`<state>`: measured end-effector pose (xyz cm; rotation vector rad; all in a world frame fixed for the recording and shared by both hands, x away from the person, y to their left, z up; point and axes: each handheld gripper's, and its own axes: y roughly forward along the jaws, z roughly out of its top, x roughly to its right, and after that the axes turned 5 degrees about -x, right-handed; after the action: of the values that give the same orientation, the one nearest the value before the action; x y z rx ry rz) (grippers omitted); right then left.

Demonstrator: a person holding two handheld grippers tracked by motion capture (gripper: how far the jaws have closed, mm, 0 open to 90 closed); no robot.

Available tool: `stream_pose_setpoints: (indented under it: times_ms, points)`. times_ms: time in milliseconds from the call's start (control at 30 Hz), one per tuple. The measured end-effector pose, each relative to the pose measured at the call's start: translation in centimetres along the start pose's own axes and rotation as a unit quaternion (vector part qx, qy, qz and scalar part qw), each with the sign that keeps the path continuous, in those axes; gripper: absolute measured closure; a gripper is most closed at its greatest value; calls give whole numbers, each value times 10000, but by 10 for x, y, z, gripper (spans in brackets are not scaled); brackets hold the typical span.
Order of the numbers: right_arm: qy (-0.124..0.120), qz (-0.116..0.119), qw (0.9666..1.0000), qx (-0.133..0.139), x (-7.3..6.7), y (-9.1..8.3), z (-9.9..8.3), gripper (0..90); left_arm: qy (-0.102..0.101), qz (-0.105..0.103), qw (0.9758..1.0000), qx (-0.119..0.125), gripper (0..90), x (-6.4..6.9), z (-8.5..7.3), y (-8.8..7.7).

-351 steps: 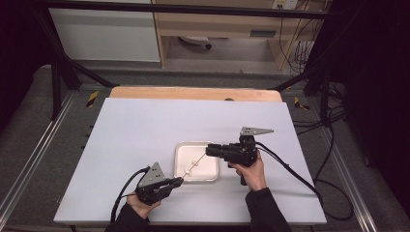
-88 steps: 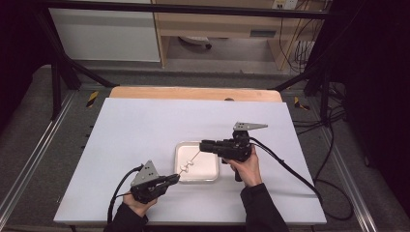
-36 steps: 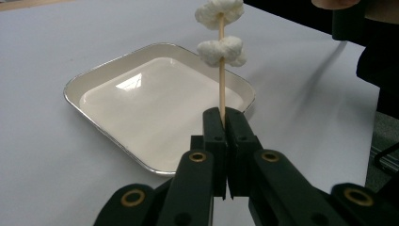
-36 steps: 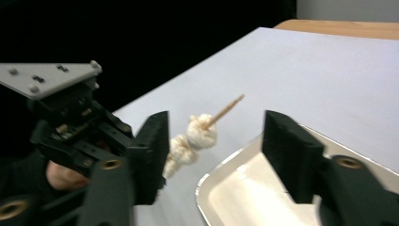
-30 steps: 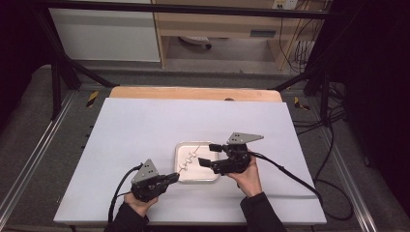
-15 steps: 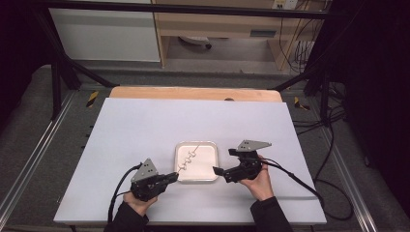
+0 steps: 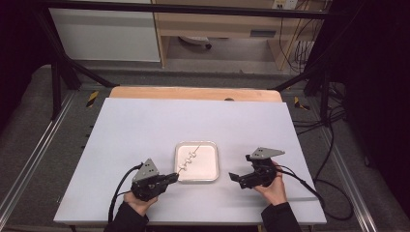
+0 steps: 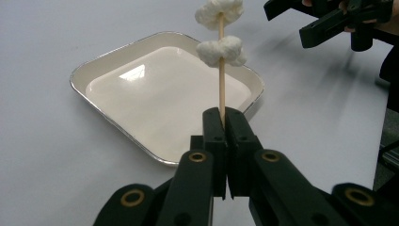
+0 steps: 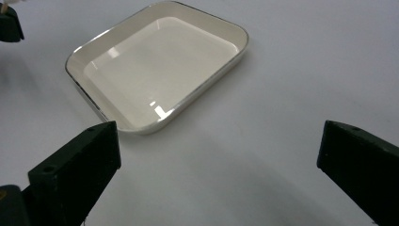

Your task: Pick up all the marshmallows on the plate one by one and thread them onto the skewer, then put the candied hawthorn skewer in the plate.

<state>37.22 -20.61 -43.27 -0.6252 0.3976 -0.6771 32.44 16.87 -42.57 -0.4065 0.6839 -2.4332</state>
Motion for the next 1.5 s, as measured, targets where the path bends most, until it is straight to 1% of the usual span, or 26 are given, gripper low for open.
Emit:
stream_pose_setpoints:
  times_ms: [167,300,367,400,467,567,633,667,700,767,833,933,1100,1167,1267,1400,1500]
  points:
    - [16,-116,9999,-84,9,-4,-13,5,-23,-8,10000,-27,882,-1,1,1]
    - [-55,-213,9996,-173,14,-6,-22,5,-33,8,9999,-113,882,-1,1,3]
    - [-51,-233,9996,-181,15,-8,-25,5,-32,3,9999,-141,882,-1,1,4]
    - [-86,-256,9995,-173,16,-9,-26,5,-36,-1,9999,-161,882,-1,2,5]
    - [-38,-272,9995,-165,17,-11,-28,5,-23,-8,9998,-201,882,-2,2,5]
    - [-51,-291,9995,-142,19,-14,-31,5,-45,-2,9997,-222,882,-2,3,6]
    - [3,-305,9994,-143,20,-16,-33,5,-54,-2,9997,-246,882,-3,3,6]
    - [30,-310,9994,-157,21,-17,-34,5,-51,-3,9997,-256,882,-3,3,6]
    - [2,-309,9994,-140,22,-17,-34,5,-57,2,9996,-267,882,-2,4,6]
    - [60,-298,9995,-130,21,-18,-35,5,-50,-6,9996,-265,882,-2,4,6]
    - [33,-304,9995,-104,22,-19,-35,6,-54,-13,9996,-267,882,-2,5,7]
    - [56,-298,9995,-97,22,-20,-35,5,-73,-21,9996,-285,882,-2,7,7]
    - [90,-323,9994,-81,23,-22,-36,5,-96,-2,9992,-379,882,-2,13,9]
    - [81,-323,9994,-85,24,-23,-36,5,-123,-7,9992,-376,882,-1,16,11]
    - [65,-342,9994,-90,24,-23,-37,5,-87,7,9991,-415,882,-1,19,12]
    - [71,-327,9994,-80,24,-22,-37,5,-105,1,9990,-442,882,-2,25,16]
    - [78,-337,9994,-77,24,-23,-37,6,-79,55,9987,-493,882,-3,30,19]
